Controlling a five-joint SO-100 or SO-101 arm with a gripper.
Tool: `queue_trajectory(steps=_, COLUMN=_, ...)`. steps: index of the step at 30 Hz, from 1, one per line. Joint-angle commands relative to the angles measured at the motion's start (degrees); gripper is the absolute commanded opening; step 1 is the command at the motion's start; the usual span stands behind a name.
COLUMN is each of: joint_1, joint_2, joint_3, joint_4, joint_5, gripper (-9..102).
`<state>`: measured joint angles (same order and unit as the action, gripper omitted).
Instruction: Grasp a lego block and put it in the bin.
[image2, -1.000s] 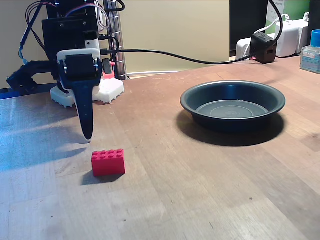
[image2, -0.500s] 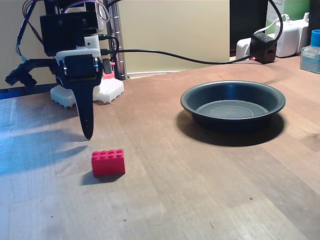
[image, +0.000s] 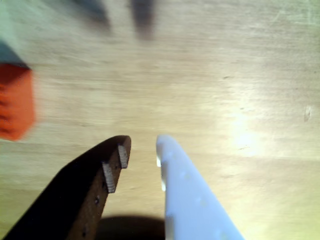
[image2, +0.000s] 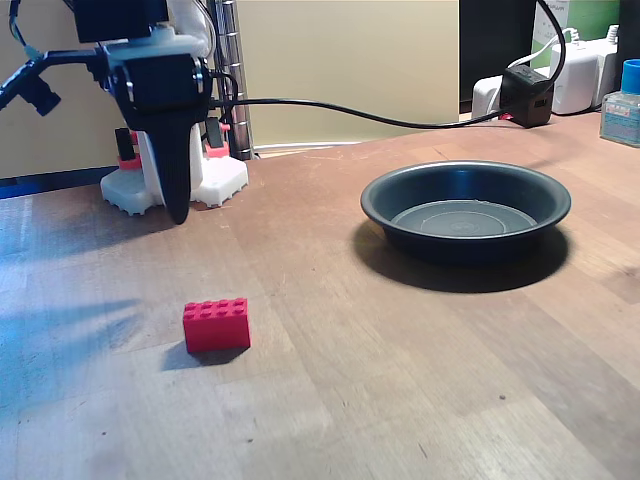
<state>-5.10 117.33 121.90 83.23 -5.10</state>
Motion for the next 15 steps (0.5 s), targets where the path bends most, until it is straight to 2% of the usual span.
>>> queue_trajectory(steps=1, joint_1=-0.4, joint_2=-2.7, joint_3=-5.0, joint_4=0.4, joint_5=-0.1, gripper=1)
queue_trajectory(steps=4, joint_1=-0.4, joint_2=-5.3, joint_3=-6.8, joint_4=0.1, joint_5=-0.2, gripper=4)
queue_trajectory(steps=10, joint_1=-0.4, joint_2=-8.0, joint_3=-9.5, joint_4=0.0, joint_5=-0.3, gripper=22)
queue_trajectory(steps=15, joint_1=-1.4, joint_2=-11.8, joint_3=-13.6, joint_4=0.0, joint_5=-1.3, gripper=24)
